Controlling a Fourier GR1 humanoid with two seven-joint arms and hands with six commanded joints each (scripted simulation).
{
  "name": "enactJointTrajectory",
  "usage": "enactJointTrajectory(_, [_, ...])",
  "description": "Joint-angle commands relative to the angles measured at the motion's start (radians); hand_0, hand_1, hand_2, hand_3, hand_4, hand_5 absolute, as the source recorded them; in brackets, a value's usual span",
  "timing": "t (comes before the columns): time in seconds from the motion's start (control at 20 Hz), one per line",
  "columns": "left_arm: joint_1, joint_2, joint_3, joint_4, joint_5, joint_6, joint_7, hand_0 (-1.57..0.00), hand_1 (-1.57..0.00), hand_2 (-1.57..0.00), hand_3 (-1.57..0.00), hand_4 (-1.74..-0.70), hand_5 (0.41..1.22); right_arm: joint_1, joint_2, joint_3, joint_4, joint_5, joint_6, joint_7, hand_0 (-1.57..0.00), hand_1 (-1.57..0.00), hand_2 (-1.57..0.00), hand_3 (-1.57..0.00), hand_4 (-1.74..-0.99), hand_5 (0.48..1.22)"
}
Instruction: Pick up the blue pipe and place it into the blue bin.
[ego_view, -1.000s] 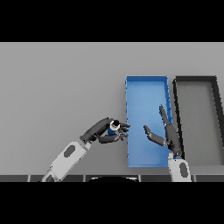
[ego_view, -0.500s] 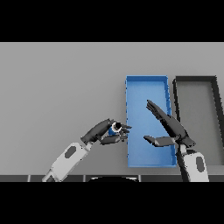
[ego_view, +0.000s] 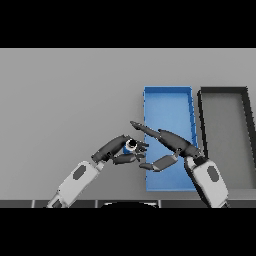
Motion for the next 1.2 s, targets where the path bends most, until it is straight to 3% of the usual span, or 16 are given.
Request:
enactJointTrajectory(0.0, [0.004,0.009,0.002,-0.012,0.010,-0.012,-0.009,-1.57,-1.57,-1.57,-1.50,-1.74,1.221,-0.022,0.006,0.010,0.006,0.005,0.006,0.000,0.00,0.00,0.00,0.00,-1.241,0.530])
enactJointTrajectory(0.15, [0.013,-0.004,-0.013,-0.007,0.008,-0.021,-0.002,-1.57,-1.57,-1.57,-1.53,-1.74,1.221,-0.079,0.047,0.049,0.037,0.002,0.015,0.042,0.00,0.00,0.00,0.00,-1.227,0.532])
enactJointTrajectory(0.35, [-0.004,0.008,-0.007,-0.003,-0.019,-0.017,0.004,-1.57,-1.57,-1.57,-1.54,-1.74,1.221,-0.157,0.107,0.074,0.122,0.031,0.032,0.043,0.00,0.00,0.00,0.00,-1.218,0.508])
enactJointTrajectory(0.45, [0.009,0.010,-0.001,-0.017,0.014,-0.036,0.005,-1.57,-1.57,-1.57,-1.48,-1.74,1.221,-0.198,0.128,0.079,0.145,0.016,0.038,0.053,-0.05,-0.08,-0.10,-0.05,-1.245,0.506])
enactJointTrajectory(0.5, [-0.010,0.011,-0.006,-0.011,-0.020,-0.025,0.010,-1.39,-1.33,-1.32,-1.29,-1.74,1.221,-0.212,0.133,0.084,0.156,0.010,0.048,0.063,-0.18,-0.22,-0.24,-0.16,-1.294,0.509])
enactJointTrajectory(0.55, [-0.032,0.039,-0.017,0.002,-0.053,-0.036,0.071,-1.18,-1.08,-1.06,-1.03,-1.68,1.221,-0.233,0.144,0.090,0.174,0.015,0.055,0.076,-0.35,-0.38,-0.38,-0.30,-1.335,0.507])
enactJointTrajectory(0.6, [-0.041,0.055,-0.030,-0.008,-0.062,-0.058,0.124,-0.99,-0.88,-0.85,-0.82,-1.55,1.221,-0.253,0.153,0.093,0.187,0.018,0.061,0.082,-0.53,-0.53,-0.53,-0.44,-1.362,0.508])
enactJointTrajectory(0.65, [-0.029,0.062,-0.028,-0.024,-0.074,-0.055,0.150,-0.82,-0.71,-0.68,-0.66,-1.48,1.221,-0.252,0.157,0.102,0.195,0.020,0.077,0.060,-0.72,-0.70,-0.74,-0.63,-1.430,0.522])
enactJointTrajectory(0.7, [-0.022,0.045,-0.021,-0.011,-0.083,-0.048,0.121,-0.78,-0.71,-0.69,-0.58,-1.53,1.221,-0.255,0.162,0.105,0.203,0.000,0.085,0.054,-0.89,-0.87,-0.91,-0.77,-1.486,0.550])
enactJointTrajectory(0.8, [-0.014,0.011,-0.011,-0.010,-0.083,-0.024,0.120,-1.06,-1.02,-0.97,-0.94,-1.61,1.221,-0.270,0.166,0.107,0.218,-0.074,0.091,0.063,-1.13,-1.12,-1.14,-0.96,-1.562,0.666])
enactJointTrajectory(0.85, [-0.015,0.003,0.001,-0.008,-0.071,-0.035,0.114,-1.16,-1.13,-1.05,-1.07,-1.63,1.221,-0.257,0.166,0.117,0.217,-0.093,0.077,0.047,-1.22,-1.21,-1.23,-1.08,-1.526,0.728])
enactJointTrajectory(0.9, [0.001,-0.002,0.013,-0.019,-0.048,-0.028,0.067,-1.25,-1.22,-1.12,-1.17,-1.66,1.221,-0.255,0.174,0.122,0.228,-0.102,0.072,0.072,-1.29,-1.29,-1.30,-1.18,-1.495,0.826])
enactJointTrajectory(1.0, [0.001,-0.026,0.024,-0.014,-0.019,-0.034,0.045,-1.36,-1.34,-1.25,-1.31,-1.69,1.221,-0.250,0.174,0.119,0.232,-0.095,0.069,0.032,-1.39,-1.39,-1.40,-1.32,-1.452,0.968])
enactJointTrajectory(1.05, [0.012,-0.029,0.022,-0.012,-0.016,-0.039,0.016,-1.40,-1.39,-1.31,-1.36,-1.70,1.221,-0.253,0.160,0.125,0.220,-0.051,0.074,0.000,-1.43,-1.42,-1.43,-1.37,-1.441,1.019])
enactJointTrajectory(1.15, [0.009,-0.022,0.028,-0.011,-0.007,-0.039,0.025,-1.46,-1.45,-1.37,-1.44,-1.71,1.221,-0.258,0.152,0.142,0.211,0.001,0.080,-0.024,-1.48,-1.48,-1.48,-1.44,-1.457,1.092])
